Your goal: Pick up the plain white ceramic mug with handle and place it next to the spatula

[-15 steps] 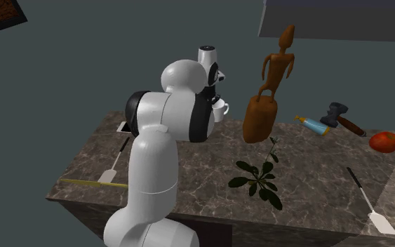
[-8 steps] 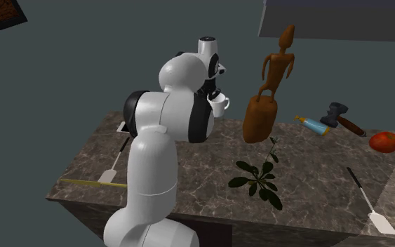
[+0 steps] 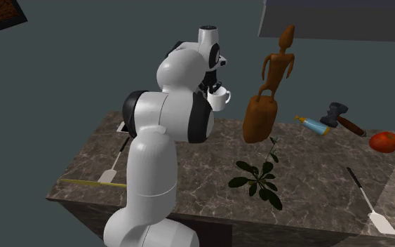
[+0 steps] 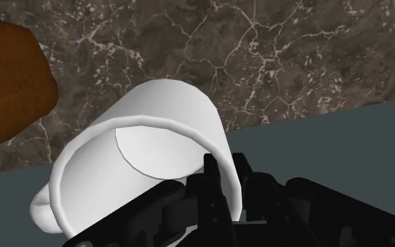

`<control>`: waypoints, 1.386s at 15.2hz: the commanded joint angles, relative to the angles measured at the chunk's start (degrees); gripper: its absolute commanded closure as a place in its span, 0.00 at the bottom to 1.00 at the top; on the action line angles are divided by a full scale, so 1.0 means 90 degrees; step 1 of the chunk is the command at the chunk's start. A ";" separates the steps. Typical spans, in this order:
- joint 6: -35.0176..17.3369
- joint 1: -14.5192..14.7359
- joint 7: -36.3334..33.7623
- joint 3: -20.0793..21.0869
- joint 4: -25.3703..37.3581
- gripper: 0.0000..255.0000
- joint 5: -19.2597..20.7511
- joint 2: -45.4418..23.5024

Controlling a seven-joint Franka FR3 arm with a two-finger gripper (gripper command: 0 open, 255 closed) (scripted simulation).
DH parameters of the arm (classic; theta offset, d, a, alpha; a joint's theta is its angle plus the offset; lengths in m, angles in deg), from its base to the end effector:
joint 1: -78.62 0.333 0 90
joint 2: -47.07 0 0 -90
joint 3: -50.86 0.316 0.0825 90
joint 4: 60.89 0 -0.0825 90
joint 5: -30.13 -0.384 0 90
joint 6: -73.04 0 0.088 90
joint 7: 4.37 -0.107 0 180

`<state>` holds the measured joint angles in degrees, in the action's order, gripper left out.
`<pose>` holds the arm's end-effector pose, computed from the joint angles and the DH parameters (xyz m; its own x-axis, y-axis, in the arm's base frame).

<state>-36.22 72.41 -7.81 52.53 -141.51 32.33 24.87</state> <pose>0.6853 -0.0604 0.4933 0.9851 -0.1291 0.1136 -0.1321 -0.9910 0.0196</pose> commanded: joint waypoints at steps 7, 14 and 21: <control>0.0205 0.0239 -0.0341 0.0097 -0.0276 1.00 0.0055 0.0471; -0.0101 0.0768 -0.1225 0.0398 -0.1504 1.00 0.0172 0.1356; -0.0216 0.1287 -0.2178 0.0791 -0.2252 1.00 0.0254 0.1938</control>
<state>-37.99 83.45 -26.31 59.22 -160.95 34.54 41.71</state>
